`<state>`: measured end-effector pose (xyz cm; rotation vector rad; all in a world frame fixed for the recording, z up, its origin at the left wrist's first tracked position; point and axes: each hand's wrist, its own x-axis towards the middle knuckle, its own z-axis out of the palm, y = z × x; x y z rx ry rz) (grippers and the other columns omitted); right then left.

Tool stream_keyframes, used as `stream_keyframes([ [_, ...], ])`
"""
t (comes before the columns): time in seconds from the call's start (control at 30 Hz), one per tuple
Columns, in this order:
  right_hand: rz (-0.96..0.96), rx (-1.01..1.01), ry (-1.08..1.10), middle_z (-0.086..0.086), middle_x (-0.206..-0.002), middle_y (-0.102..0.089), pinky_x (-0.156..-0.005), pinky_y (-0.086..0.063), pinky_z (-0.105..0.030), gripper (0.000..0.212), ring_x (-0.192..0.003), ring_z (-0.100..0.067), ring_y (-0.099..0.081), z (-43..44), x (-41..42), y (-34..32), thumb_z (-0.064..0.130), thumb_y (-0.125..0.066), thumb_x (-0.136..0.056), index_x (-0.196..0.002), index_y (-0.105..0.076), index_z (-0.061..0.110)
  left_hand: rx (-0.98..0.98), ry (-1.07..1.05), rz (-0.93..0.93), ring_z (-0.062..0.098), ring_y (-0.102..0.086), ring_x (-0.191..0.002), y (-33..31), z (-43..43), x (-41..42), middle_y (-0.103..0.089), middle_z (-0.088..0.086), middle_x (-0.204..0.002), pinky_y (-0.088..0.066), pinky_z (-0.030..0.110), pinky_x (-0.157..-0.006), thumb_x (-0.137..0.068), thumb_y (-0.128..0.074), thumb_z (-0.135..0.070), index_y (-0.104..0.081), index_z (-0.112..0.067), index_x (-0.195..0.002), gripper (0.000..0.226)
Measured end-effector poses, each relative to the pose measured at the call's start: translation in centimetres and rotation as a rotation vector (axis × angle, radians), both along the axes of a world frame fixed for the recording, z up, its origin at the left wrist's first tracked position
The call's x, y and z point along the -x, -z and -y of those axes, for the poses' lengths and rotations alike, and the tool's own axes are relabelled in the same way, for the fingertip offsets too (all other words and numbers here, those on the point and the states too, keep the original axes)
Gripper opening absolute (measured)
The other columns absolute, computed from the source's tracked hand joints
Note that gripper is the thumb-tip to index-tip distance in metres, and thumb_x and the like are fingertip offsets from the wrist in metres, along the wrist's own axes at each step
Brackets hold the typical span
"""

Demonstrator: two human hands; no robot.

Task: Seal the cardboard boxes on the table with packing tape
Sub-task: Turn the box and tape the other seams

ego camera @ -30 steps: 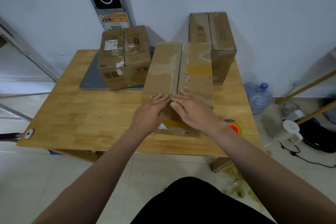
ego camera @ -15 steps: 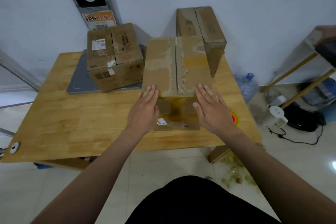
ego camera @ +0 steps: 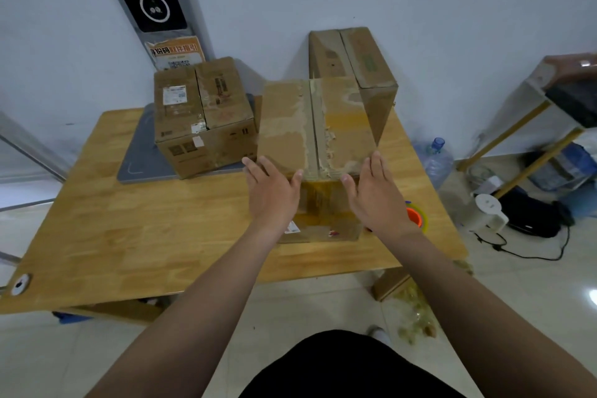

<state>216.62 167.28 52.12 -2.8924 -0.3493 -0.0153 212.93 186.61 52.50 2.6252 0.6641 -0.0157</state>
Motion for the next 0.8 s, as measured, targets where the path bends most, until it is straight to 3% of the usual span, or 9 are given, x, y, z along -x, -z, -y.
stream_keyframes([
  [0.07,-0.069,-0.069,0.075,-0.025,-0.165,-0.008,-0.124,-0.017,-0.041,0.083,-0.154,-0.035,-0.012,-0.6,-0.6,-0.2,0.057,-0.024,-0.104,-0.156,-0.014,-0.007,0.093,-0.066,-0.008,0.042,-0.007,-0.155,-0.3,0.1,-0.6,0.009,0.024,-0.168,-0.032,0.046,-0.118,-0.096,-0.039,-0.075,0.006,-0.005,-0.162,0.106],
  [0.23,-0.107,-0.079,0.223,-0.028,-0.162,-0.013,-0.113,-0.034,-0.047,0.108,-0.147,-0.042,-0.025,-2.5,-1.3,-1.1,0.078,-0.031,-0.093,-0.156,-0.008,-0.007,0.098,-0.096,0.008,0.04,-0.035,-0.141,-0.5,-0.1,-1.4,-0.028,0.023,-0.158,-0.048,0.046,-0.094,-0.084,-0.052,-0.083,0.006,-0.008,-0.162,0.123],
  [0.37,-0.117,0.044,0.243,-0.034,-0.158,-0.016,-0.112,-0.037,-0.052,0.125,-0.142,-0.05,-0.027,-3.8,-1.9,-1.3,0.092,-0.023,-0.081,-0.157,-0.004,-0.005,0.05,-0.105,-0.108,0.046,-0.032,-0.141,-1.0,0.4,-2.4,-0.024,0.031,-0.156,-0.046,0.05,-0.105,-0.074,-0.049,-0.093,0.011,-0.002,-0.16,0.139],
  [0.53,-0.077,-0.056,0.236,-0.028,-0.155,-0.022,-0.101,-0.045,-0.048,0.118,-0.141,-0.043,-0.028,-3.1,-2.0,-0.5,0.088,-0.035,-0.083,-0.158,-0.006,0.002,0.158,-0.103,0.003,0.041,-0.039,-0.141,-0.1,-0.8,-2.2,-0.033,0.027,-0.157,-0.049,0.046,-0.096,-0.077,-0.059,-0.085,0.005,-0.008,-0.163,0.132],
  [0.67,-0.09,-0.248,0.21,-0.022,-0.154,-0.027,-0.102,-0.043,-0.045,0.11,-0.142,-0.038,-0.031,-1.8,-2.5,0.1,0.078,-0.051,-0.085,-0.159,-0.01,0.008,0.276,-0.111,0.104,0.033,-0.052,-0.134,0.6,-2.3,-1.9,-0.049,0.014,-0.152,-0.054,0.044,-0.095,-0.07,-0.069,-0.082,-0.002,-0.012,-0.164,0.136],
  [0.8,-0.074,-0.45,0.223,-0.016,-0.151,-0.038,-0.1,-0.045,-0.044,0.095,-0.134,-0.035,-0.044,-0.8,-2.8,0.9,0.065,-0.057,-0.09,-0.157,-0.018,0.009,0.45,-0.164,0.193,0.028,-0.05,-0.137,0.7,-2.8,-1.0,-0.05,0.005,-0.153,-0.048,0.035,-0.096,-0.083,-0.075,-0.062,-0.003,-0.011,-0.164,0.12],
])
